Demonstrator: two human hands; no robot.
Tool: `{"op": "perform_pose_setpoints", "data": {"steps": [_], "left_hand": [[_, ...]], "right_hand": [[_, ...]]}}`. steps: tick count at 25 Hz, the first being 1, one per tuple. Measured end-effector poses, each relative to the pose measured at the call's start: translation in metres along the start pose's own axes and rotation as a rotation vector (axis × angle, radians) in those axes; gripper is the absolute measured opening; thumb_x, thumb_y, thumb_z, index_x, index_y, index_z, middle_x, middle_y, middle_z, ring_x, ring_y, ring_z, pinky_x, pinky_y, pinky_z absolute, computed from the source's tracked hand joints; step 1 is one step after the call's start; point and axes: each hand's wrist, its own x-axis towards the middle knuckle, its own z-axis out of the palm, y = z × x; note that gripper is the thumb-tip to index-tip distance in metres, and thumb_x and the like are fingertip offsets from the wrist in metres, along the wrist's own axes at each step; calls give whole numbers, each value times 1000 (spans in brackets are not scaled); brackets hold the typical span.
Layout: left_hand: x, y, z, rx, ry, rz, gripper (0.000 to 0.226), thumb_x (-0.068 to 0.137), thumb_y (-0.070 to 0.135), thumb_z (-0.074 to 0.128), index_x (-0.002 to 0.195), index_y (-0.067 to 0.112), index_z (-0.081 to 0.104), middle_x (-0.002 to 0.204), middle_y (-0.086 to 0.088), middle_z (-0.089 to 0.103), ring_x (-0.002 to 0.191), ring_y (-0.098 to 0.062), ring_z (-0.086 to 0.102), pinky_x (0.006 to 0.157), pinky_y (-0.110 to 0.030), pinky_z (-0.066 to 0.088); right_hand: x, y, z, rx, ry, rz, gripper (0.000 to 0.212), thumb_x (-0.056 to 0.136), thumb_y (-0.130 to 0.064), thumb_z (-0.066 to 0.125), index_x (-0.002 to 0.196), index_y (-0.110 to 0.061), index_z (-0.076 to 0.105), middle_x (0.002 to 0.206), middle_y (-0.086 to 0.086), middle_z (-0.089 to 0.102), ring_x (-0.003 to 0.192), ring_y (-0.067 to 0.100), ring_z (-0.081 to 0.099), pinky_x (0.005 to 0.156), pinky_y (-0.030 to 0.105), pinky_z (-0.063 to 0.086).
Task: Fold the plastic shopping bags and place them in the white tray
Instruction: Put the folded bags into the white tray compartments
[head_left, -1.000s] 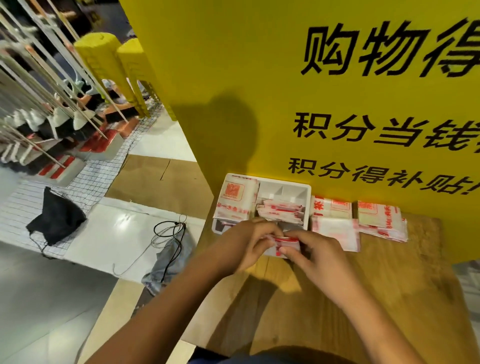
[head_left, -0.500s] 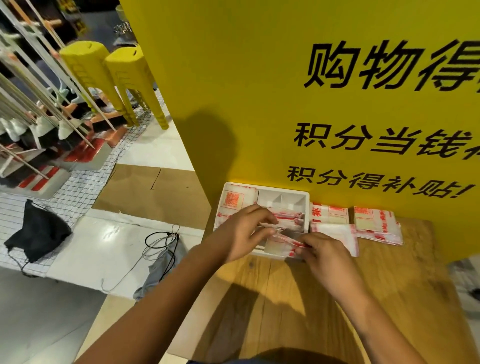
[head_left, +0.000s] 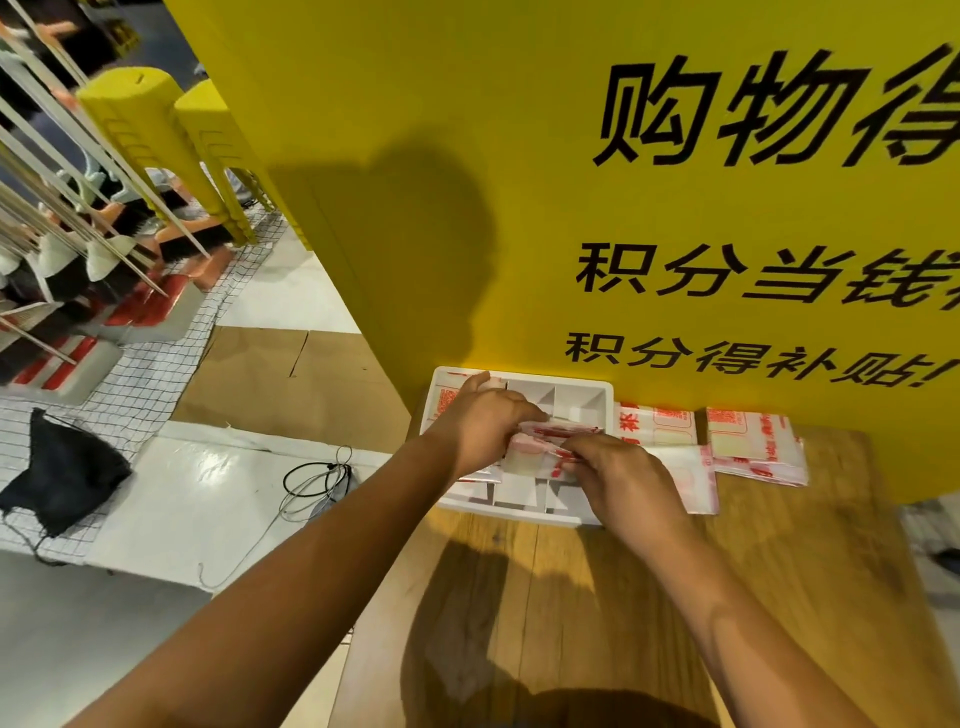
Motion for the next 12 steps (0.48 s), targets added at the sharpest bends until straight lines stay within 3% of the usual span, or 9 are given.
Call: {"op": "perform_pose_setpoints", "data": {"steps": [6,10,12], "left_hand": [[9,-9,2,-46,78,4,40,89,9,60,123,27,68,122,6,70,121,-19,57,117,-37,13],[11,-14,2,-6,25,-4,24,88,14,62,110,20,69,112,3,72,115,-20,59,118,-35,12],[10,-13,2,-38,42,-10,27,88,11,61,110,23,70,111,5,72,114,-19,60,117,-34,12]], "right_hand": [[-1,3,8,45,125,31,30,97,-17,62,125,-24,67,120,-4,70,103,18,66,81,18,45],[5,8,12,72,173,53,24,95,-11,64,117,-18,69,107,1,71,91,22,67,71,22,45],[6,10,10,59,182,5,25,93,-8,66,115,-17,70,106,1,72,90,22,67,71,23,47]]}}
